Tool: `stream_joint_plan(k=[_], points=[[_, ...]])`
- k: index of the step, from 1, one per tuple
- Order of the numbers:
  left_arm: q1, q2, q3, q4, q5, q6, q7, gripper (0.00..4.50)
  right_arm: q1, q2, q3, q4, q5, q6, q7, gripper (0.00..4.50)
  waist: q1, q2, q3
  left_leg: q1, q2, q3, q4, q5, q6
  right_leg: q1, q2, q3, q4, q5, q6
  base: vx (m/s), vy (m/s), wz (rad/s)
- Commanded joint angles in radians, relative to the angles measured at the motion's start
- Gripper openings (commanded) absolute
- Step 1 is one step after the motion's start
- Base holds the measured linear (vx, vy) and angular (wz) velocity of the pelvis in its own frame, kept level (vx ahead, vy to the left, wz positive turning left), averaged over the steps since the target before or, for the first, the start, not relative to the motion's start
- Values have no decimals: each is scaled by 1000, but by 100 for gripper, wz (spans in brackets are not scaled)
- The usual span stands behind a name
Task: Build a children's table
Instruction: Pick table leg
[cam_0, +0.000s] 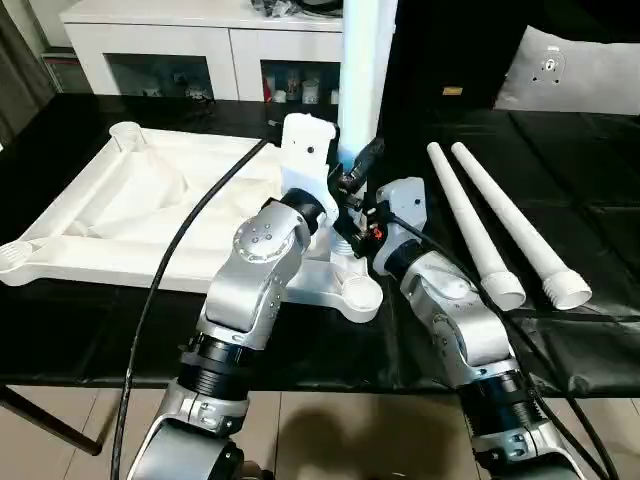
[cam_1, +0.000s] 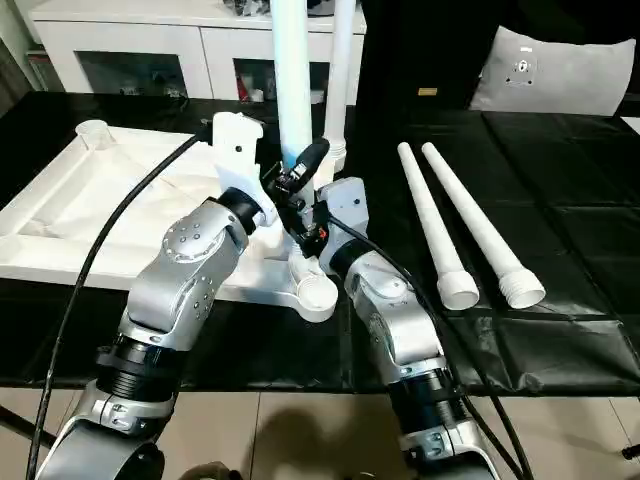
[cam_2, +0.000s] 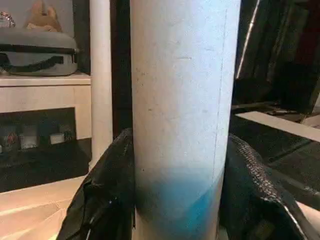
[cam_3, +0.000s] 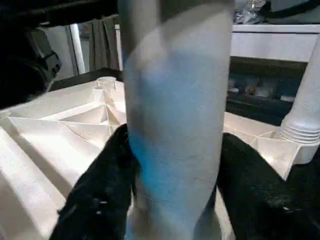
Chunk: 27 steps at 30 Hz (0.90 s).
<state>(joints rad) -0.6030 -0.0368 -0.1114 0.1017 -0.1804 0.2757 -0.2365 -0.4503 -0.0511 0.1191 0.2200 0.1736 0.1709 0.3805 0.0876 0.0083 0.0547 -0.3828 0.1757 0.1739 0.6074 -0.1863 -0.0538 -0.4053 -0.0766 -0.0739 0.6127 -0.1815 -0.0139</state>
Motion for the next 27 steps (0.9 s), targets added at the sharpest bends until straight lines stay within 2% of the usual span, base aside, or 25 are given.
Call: stream_joint_plan(k=[1,5,6,7,8,9,10,11,12,13,14,15,17,18,24,27], points=[[-24,18,38,25,-10,11,-7,186,-5,-9,-32,-23,29,0,17,291,-3,5,-74,12,48,-17,-70,-139,40,59,-65,51,-64,-79,-189,0,0,0],[-53,51,86,48,-84,59,-80,186,12,-34,-68,-56,88,27,65,324,-1,3,-74,14,47,-18,-71,-143,39,62,-65,50,-61,-71,-193,0,0,0],[-58,57,97,49,-107,74,-102,186,17,-43,-78,-67,111,46,83,344,2,1,-76,14,48,-18,-70,-131,43,62,-67,51,-58,-58,-202,0,0,0],[-67,71,120,44,-163,111,-153,186,28,-68,-98,-100,177,111,143,344,3,1,-75,15,46,-17,-69,-122,51,64,-66,51,-56,-44,-211,0,0,0],[-67,71,120,44,-163,111,-153,186,28,-68,-98,-100,177,111,143,351,5,2,-76,15,47,-18,-68,-115,57,65,-66,51,-54,-34,-214,0,0,0],[-73,84,141,36,-220,153,-196,186,39,-96,-114,-128,238,170,203,368,3,2,-75,14,48,-17,-68,-115,64,64,-65,50,-54,-26,-222,0,0,0],[-75,87,146,35,-232,164,-205,186,41,-103,-117,-133,249,181,215,368,6,3,-76,16,47,-17,-66,-116,68,64,-66,49,-53,-24,-227,0,0,0],[-77,100,157,32,-265,190,-238,185,48,-125,-133,-149,299,230,255,388,7,2,-76,14,48,-17,-66,-110,71,64,-67,49,-52,-22,-234,0,0,0],[-81,113,168,33,-300,218,-272,185,57,-149,-152,-163,352,278,296,395,10,2,-76,17,46,-15,-65,-113,78,66,-67,49,-53,-28,-240,0,0,0],[-87,127,182,39,-347,261,-318,185,69,-180,-171,-179,422,338,354,395,12,1,-76,15,45,-15,-64,-117,79,66,-67,48,-54,-41,-243,0,0,0],[-88,130,185,40,-356,268,-326,185,72,-185,-175,-181,436,348,364,412,14,0,-77,15,45,-14,-63,-114,82,67,-67,48,-54,-42,-247,0,0,0],[-96,146,202,43,-409,311,-380,185,87,-213,-207,-195,517,408,418,412,15,4,-75,13,46,-16,-64,-118,80,65,-67,47,-57,-57,-245,0,0,0],[-100,153,211,44,-439,337,-405,185,92,-223,-226,-200,557,437,435,439,20,2,-75,17,47,-15,-64,-125,78,64,-70,48,-59,-82,-247,0,0,0],[-104,171,220,36,-492,386,-462,185,96,-239,-252,-205,598,472,456,446,20,3,-75,15,47,-15,-65,-126,72,64,-70,46,-60,-92,-248,0,0,0],[-109,212,214,-3,-612,498,-606,185,91,-292,-264,-216,637,525,515,450,23,1,-73,16,46,-15,-68,-145,40,63,-70,45,-67,-171,-223,0,0,0],[-107,228,192,-19,-629,521,-657,185,83,-308,-258,-219,641,535,533,450,26,-1,-73,16,46,-15,-68,-133,38,61,-69,46,-67,-178,-212,0,0,0]])
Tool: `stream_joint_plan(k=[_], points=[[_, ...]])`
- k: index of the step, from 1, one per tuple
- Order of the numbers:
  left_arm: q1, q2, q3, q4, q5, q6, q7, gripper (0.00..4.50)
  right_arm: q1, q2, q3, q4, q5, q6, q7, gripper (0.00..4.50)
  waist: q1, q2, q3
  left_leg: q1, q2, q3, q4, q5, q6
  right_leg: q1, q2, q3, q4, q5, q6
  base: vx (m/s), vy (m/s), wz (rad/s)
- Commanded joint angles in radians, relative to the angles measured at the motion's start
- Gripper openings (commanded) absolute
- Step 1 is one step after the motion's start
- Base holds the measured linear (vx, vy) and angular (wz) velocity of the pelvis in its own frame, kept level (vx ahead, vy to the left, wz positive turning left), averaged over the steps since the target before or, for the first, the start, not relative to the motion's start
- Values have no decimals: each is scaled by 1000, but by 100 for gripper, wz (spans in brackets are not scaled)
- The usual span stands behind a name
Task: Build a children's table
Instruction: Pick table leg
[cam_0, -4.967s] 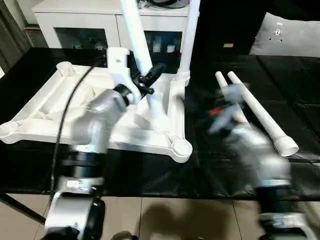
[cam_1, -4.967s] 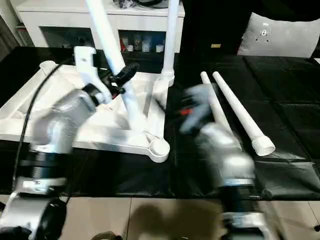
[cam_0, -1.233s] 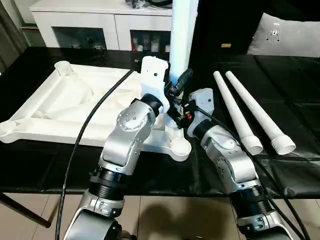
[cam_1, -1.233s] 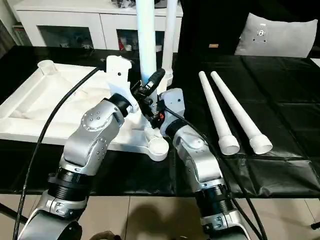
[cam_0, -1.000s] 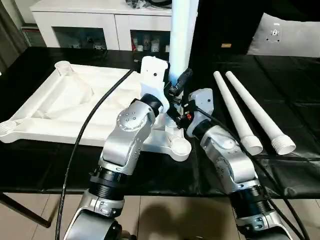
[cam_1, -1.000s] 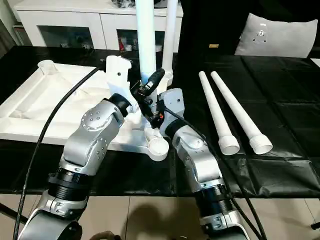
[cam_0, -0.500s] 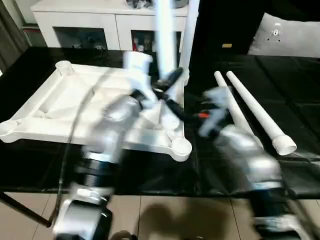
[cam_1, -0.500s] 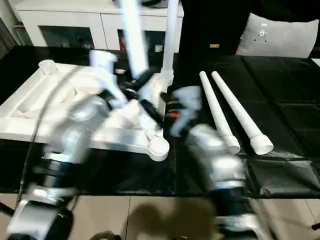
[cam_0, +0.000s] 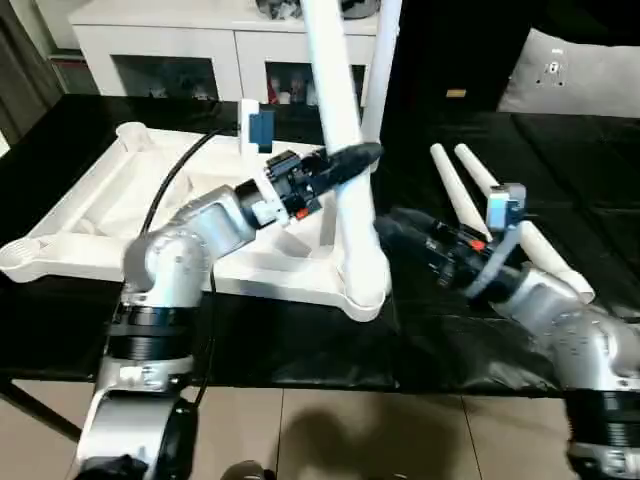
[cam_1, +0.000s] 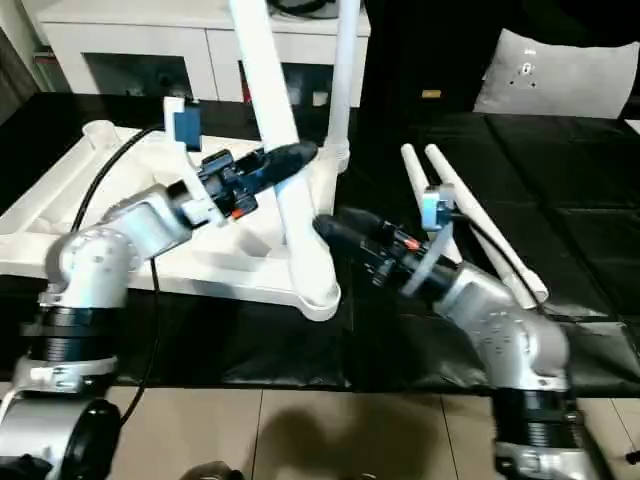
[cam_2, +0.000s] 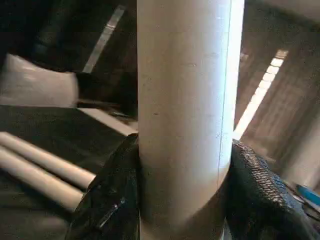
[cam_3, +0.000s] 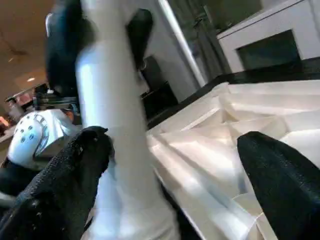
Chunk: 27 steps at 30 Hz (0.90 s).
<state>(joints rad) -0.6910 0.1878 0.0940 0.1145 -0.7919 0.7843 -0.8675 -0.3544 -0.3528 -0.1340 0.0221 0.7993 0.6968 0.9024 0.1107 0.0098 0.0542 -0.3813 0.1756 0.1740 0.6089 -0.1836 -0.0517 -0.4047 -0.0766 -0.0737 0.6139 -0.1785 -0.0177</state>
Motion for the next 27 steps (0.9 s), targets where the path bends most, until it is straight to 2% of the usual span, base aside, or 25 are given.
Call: stream_joint_plan(k=[1,4,9,10,12,14,17,22,27], points=[[-19,19,-40,-46,-21,28,-69,185,-21,-31,14,-29,11,20,44,450,5,-4,-72,15,47,-15,-70,-131,38,59,-70,46,-68,-178,-207,0,0,0],[-23,28,-58,-48,-18,35,-90,185,-25,-54,39,-36,1,26,76,450,6,-4,-71,13,47,-14,-69,-126,41,60,-71,47,-69,-179,-202,0,0,0],[-32,47,-134,-55,60,-25,-122,185,-48,-94,141,-45,-73,17,131,450,7,-4,-71,14,47,-16,-70,-134,30,59,-69,46,-72,-208,-185,0,0,0],[-31,47,-141,-58,72,-36,-122,185,-51,-95,149,-44,-76,19,135,432,5,-8,-71,13,48,-15,-71,-136,31,61,-71,47,-73,-211,-182,0,0,0],[-31,41,-150,-63,86,-46,-117,185,-55,-92,171,-31,-93,17,140,414,6,-6,-72,13,49,-16,-70,-132,31,60,-72,47,-72,-210,-184,0,0,0],[-27,42,-158,-70,95,-51,-118,185,-52,-88,184,-22,-100,12,144,399,8,-12,-73,11,50,-16,-69,-114,34,62,-74,47,-68,-184,-193,0,0,0],[-22,44,-164,-74,104,-61,-116,185,-47,-79,191,-23,-95,16,149,379,7,-10,-73,11,50,-15,-68,-112,38,61,-73,47,-66,-171,-202,0,0,0],[-20,43,-170,-68,122,-86,-118,185,-42,-76,213,-25,-102,13,163,329,6,-11,-71,11,49,-15,-69,-126,34,60,-72,47,-71,-207,-188,0,0,0],[-17,46,-177,-66,129,-95,-119,185,-41,-74,218,-21,-114,8,159,290,8,-10,-73,11,49,-15,-68,-114,35,60,-72,48,-66,-178,-195,0,0,0]])
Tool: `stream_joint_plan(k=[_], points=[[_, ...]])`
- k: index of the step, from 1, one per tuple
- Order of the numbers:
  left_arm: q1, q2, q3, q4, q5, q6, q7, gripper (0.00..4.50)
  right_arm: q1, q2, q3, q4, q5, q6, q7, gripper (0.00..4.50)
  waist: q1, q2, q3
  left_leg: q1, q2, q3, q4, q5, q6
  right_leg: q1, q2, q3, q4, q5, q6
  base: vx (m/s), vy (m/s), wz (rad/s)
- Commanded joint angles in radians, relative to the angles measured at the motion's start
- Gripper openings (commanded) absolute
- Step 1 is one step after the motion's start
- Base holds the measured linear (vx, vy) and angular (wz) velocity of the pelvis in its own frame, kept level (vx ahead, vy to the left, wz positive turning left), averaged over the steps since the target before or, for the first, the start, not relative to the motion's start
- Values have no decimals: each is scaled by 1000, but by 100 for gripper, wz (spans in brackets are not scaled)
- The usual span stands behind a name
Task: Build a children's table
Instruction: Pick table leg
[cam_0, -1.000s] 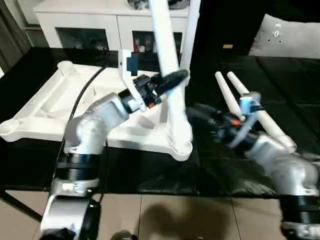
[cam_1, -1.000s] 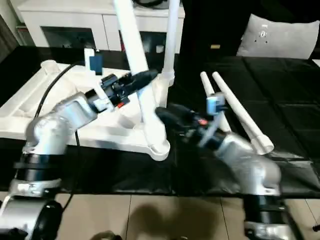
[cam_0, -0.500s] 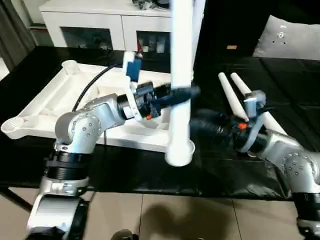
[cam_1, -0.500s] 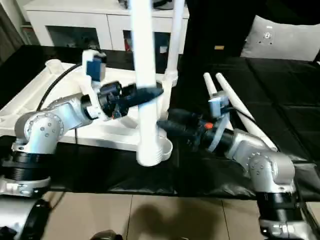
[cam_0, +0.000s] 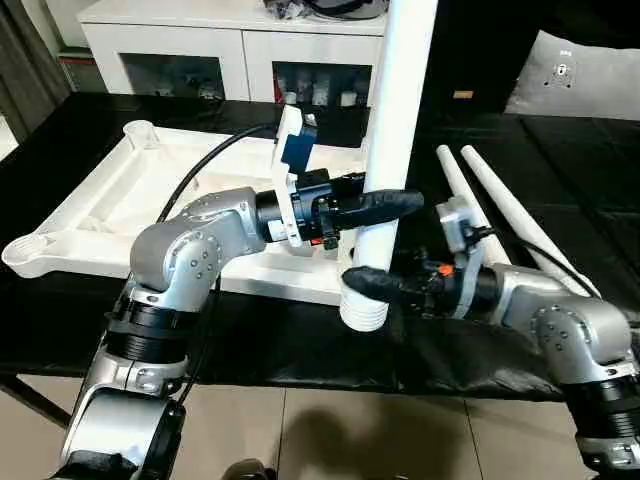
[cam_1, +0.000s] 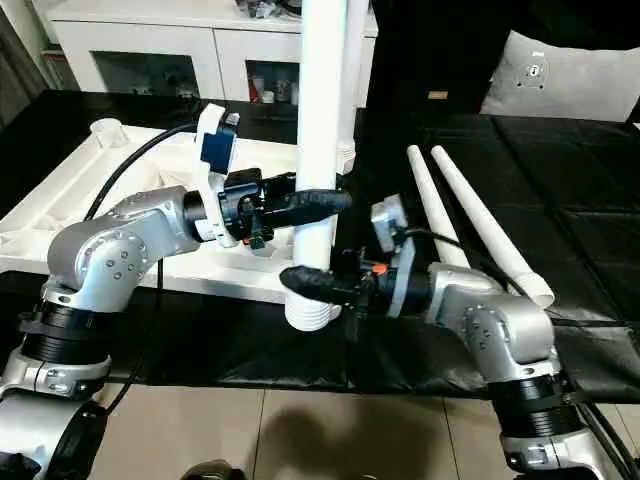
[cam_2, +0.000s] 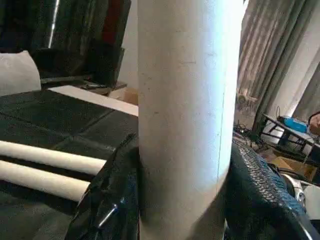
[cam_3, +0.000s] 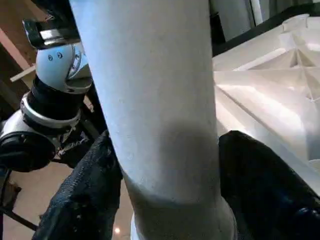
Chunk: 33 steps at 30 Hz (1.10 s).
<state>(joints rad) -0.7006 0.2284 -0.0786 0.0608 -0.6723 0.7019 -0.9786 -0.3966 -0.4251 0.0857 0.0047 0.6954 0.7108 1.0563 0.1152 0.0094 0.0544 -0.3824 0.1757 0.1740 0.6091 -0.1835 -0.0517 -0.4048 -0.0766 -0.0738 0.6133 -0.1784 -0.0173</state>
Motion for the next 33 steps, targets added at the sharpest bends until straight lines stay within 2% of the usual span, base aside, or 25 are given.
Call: stream_joint_plan(k=[1,2,3,6,7,17,19,21,24,27,28,29,33], points=[[-7,6,-6,-11,12,-14,-8,185,3,-2,-1,-4,-12,-5,3,286,3,-9,-74,12,49,-15,-68,-111,37,60,-71,47,-65,-168,-198,0,0,0],[-7,6,-7,-10,15,-16,-8,185,4,-2,-1,-3,-14,-6,2,281,3,-10,-74,12,49,-15,-68,-112,37,60,-71,47,-65,-167,-199,0,0,0],[-8,6,-9,-9,17,-17,-8,185,4,-2,0,-3,-17,-6,0,257,2,-6,-73,12,49,-15,-68,-120,36,59,-71,47,-67,-175,-198,0,0,0],[-5,6,-12,-9,24,-21,-9,185,7,2,5,-3,-23,-10,-10,244,3,-8,-72,12,48,-15,-69,-127,32,60,-72,47,-69,-194,-192,0,0,0],[-4,6,-13,-9,26,-22,-9,185,7,4,6,-3,-24,-12,-14,227,2,-8,-72,13,49,-16,-69,-126,31,60,-72,47,-68,-196,-191,0,0,0],[27,-1,-8,-32,35,-33,23,185,-9,46,6,25,-80,-57,-85,201,0,-8,-73,13,50,-15,-70,-124,28,59,-73,48,-66,-182,-197,0,0,0],[36,-9,1,-42,33,-34,43,255,-12,56,8,26,-98,-72,-103,199,0,-8,-73,13,50,-15,-70,-125,26,58,-72,48,-65,-177,-197,0,0,0],[45,-10,-1,-52,37,-37,53,255,-13,65,8,28,-111,-89,-123,198,-1,-8,-72,14,51,-17,-72,-128,25,57,-72,48,-66,-182,-194,0,0,0],[67,-24,-5,-63,87,-102,100,289,-22,95,2,37,-146,-126,-178,195,-2,-7,-72,13,52,-17,-73,-132,18,57,-73,49,-67,-184,-188,0,0,0],[76,-47,6,-64,113,-136,154,302,-29,117,2,48,-179,-156,-222,195,-3,-7,-72,13,50,-16,-72,-133,13,57,-72,49,-67,-182,-180,0,0,0],[81,-70,13,-65,144,-185,203,309,-33,139,0,59,-207,-181,-265,195,-2,-4,-72,13,51,-16,-72,-137,12,56,-72,49,-69,-183,-179,0,0,0],[82,-74,15,-65,152,-195,213,314,-34,143,0,61,-211,-185,-272,195,-5,-6,-71,11,52,-17,-73,-139,10,56,-72,50,-69,-181,-177,0,0,0],[86,-178,48,-52,267,-368,432,317,-43,206,0,85,-266,-243,-384,195,-7,-9,-73,12,52,-16,-72,-139,8,59,-73,50,-70,-170,-172,0,0,0]])
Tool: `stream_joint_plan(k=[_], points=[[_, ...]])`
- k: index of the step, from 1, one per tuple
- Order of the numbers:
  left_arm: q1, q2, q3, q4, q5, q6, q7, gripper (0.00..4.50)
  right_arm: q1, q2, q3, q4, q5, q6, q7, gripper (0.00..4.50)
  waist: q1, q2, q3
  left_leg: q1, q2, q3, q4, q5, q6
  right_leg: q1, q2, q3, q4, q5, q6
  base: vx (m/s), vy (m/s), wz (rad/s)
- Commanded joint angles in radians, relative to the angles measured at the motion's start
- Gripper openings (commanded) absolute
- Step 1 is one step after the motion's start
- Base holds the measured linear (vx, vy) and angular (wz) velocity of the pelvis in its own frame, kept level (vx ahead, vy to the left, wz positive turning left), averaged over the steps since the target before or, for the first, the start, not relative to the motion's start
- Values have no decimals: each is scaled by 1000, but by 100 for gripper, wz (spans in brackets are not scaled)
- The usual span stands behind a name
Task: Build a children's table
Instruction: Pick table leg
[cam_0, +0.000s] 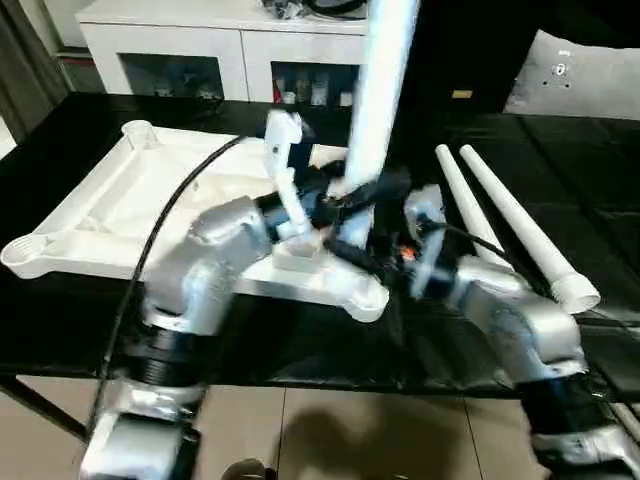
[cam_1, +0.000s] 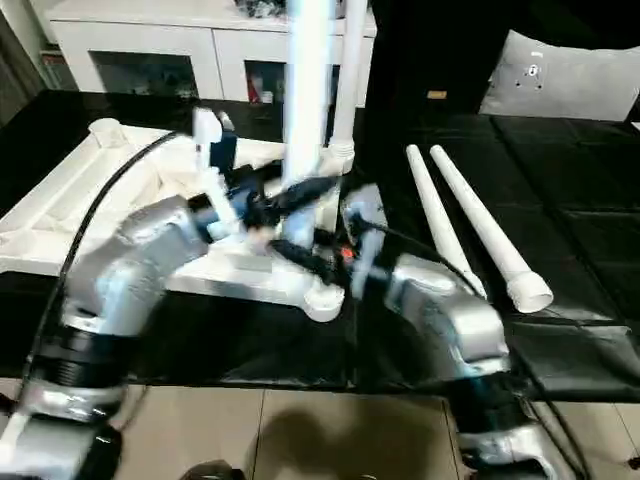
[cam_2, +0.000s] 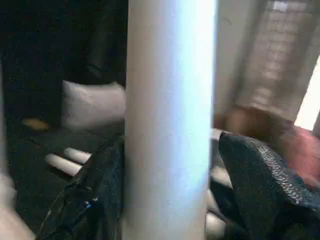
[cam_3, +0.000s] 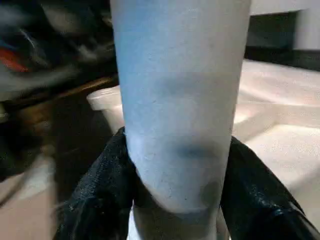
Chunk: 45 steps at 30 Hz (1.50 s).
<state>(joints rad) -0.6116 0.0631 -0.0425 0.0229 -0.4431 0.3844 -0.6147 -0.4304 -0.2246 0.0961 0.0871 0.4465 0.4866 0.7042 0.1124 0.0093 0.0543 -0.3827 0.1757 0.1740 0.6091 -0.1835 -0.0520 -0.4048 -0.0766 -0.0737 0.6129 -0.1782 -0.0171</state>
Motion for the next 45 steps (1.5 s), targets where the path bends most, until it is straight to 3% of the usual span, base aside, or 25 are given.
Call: stream_joint_plan(k=[1,3,9,11,13,29,30,31,33,35,39,45], points=[[-3,-19,13,-11,56,-70,91,298,-10,10,-11,3,-20,-21,-38,194,-3,-9,-73,11,51,-17,-72,-135,12,60,-72,50,-69,-162,-169,0,0,0],[-3,-45,-7,7,137,-155,171,281,-14,32,-14,7,-27,-28,-63,194,-4,-10,-74,10,51,-18,-73,-137,21,60,-71,49,-70,-162,-156,0,0,0],[-3,-88,-28,28,171,-168,230,236,-22,49,-9,16,-41,-44,-78,193,-5,-9,-72,11,51,-17,-73,-142,26,57,-70,50,-71,-167,-155,0,0,0],[4,-102,-55,39,186,-177,224,232,-27,57,-7,23,-51,-55,-86,193,-6,-1,-72,11,51,-18,-73,-152,23,54,-70,50,-74,-180,-151,0,0,0],[9,-111,-65,45,193,-186,228,195,-28,61,-6,27,-57,-61,-91,193,-6,-5,-72,11,51,-18,-74,-158,18,56,-70,50,-73,-176,-152,0,0,0],[10,-114,-56,65,217,-181,266,177,-33,69,-5,35,-79,-69,-109,193,-13,-4,-73,11,51,-19,-74,-166,21,58,-70,50,-71,-153,-168,0,0,0],[8,-114,-50,69,214,-176,268,177,-36,73,-16,40,-64,-49,-114,249,-14,-1,-72,11,51,-19,-74,-163,23,57,-70,50,-70,-148,-170,0,0,0],[3,-117,-35,73,198,-160,273,177,-38,75,-28,39,-46,-34,-111,263,-14,-2,-72,10,50,-19,-74,-163,24,58,-70,50,-71,-147,-171,0,0,0],[-16,-140,49,78,85,-90,283,177,-39,61,-54,25,6,2,-73,263,-16,-3,-73,11,48,-16,-70,-161,25,60,-70,50,-67,-132,-193,0,0,0],[-28,-138,89,79,26,-52,272,177,-32,36,-76,4,63,45,-21,295,-15,-4,-72,11,48,-17,-71,-161,32,60,-69,48,-68,-136,-198,0,0,0],[-42,-125,130,88,-36,-19,252,177,-17,-6,-111,-32,148,113,59,312,-13,-5,-73,10,47,-17,-69,-144,58,63,-67,48,-68,-122,-197,0,0,0],[-71,-88,182,103,-130,57,182,177,1,-81,-188,-72,269,207,143,372,-4,-8,-74,13,48,-16,-66,-126,64,60,-69,46,-69,-153,-196,0,0,0]])
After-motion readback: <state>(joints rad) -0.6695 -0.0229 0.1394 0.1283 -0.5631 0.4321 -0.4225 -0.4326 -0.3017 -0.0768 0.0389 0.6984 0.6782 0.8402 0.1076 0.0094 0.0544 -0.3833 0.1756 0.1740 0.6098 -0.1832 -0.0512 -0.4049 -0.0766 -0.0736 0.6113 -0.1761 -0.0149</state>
